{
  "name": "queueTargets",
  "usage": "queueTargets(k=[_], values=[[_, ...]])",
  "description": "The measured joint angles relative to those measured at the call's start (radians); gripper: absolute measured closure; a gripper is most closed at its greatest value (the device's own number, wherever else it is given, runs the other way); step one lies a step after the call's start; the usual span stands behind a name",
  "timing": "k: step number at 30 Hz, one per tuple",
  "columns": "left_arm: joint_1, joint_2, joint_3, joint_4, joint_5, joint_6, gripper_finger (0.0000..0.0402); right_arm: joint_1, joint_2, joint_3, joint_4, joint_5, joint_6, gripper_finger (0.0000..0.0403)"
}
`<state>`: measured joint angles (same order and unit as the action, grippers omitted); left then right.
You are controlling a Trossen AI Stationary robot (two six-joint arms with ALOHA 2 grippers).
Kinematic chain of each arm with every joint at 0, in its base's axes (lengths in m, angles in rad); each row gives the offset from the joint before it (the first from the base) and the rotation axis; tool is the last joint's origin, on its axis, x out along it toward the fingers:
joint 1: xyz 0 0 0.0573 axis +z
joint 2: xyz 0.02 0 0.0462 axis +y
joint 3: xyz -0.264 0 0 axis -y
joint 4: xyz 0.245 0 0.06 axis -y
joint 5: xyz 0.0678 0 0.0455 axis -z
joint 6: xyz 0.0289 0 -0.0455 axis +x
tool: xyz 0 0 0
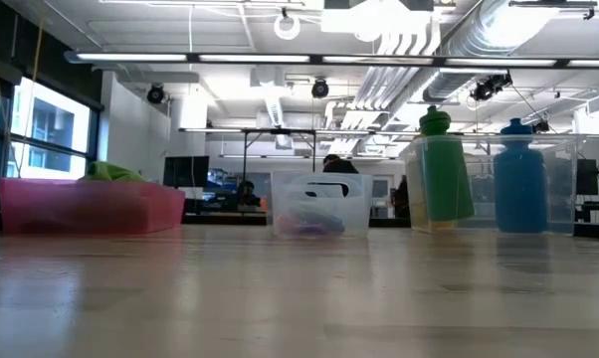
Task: Pick & Place Sports Items
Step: Return to Home Position
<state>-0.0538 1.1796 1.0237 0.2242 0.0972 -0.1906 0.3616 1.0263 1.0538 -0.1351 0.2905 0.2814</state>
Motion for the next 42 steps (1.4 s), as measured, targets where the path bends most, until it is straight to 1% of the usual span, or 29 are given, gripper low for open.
queueTargets(k=[6, 9, 12, 19, 24, 28, 32, 36, 42], values=[[0.026, -0.157, -0.001, -0.261, -0.044, -0.011, 0.0273, -0.072, -0.005, 0.000, -0.030, 0.054, -0.024, 0.0275], [0.026, -0.219, -0.029, -0.321, -0.076, 0.007, 0.0273, -0.108, -0.006, -0.032, -0.006, 0.047, -0.024, 0.0275], [0.025, -0.290, -0.088, -0.318, -0.092, 0.024, 0.0273, -0.133, -0.006, -0.104, 0.069, 0.035, -0.015, 0.0275], [0.026, -0.489, -0.304, -0.309, -0.122, 0.034, 0.0273, -0.159, -0.009, -0.283, 0.309, -0.023, -0.046, 0.0275], [0.026, -0.655, -0.465, -0.288, -0.150, 0.034, 0.0273, -0.173, -0.009, -0.382, 0.396, -0.032, -0.043, 0.0275], [0.026, -0.789, -0.578, -0.274, -0.153, 0.028, 0.0273, -0.180, -0.009, -0.463, 0.473, -0.032, -0.041, 0.0275], [0.025, -0.905, -0.655, -0.273, -0.153, 0.024, 0.0273, -0.197, -0.009, -0.549, 0.580, -0.030, -0.031, 0.0275], [0.025, -0.994, -0.703, -0.273, -0.164, 0.049, 0.0273, -0.214, -0.009, -0.625, 0.672, -0.031, -0.021, 0.0275], [0.025, -1.068, -0.757, -0.277, -0.182, 0.088, 0.0273, -0.220, -0.009, -0.699, 0.757, -0.029, -0.016, 0.0275]])
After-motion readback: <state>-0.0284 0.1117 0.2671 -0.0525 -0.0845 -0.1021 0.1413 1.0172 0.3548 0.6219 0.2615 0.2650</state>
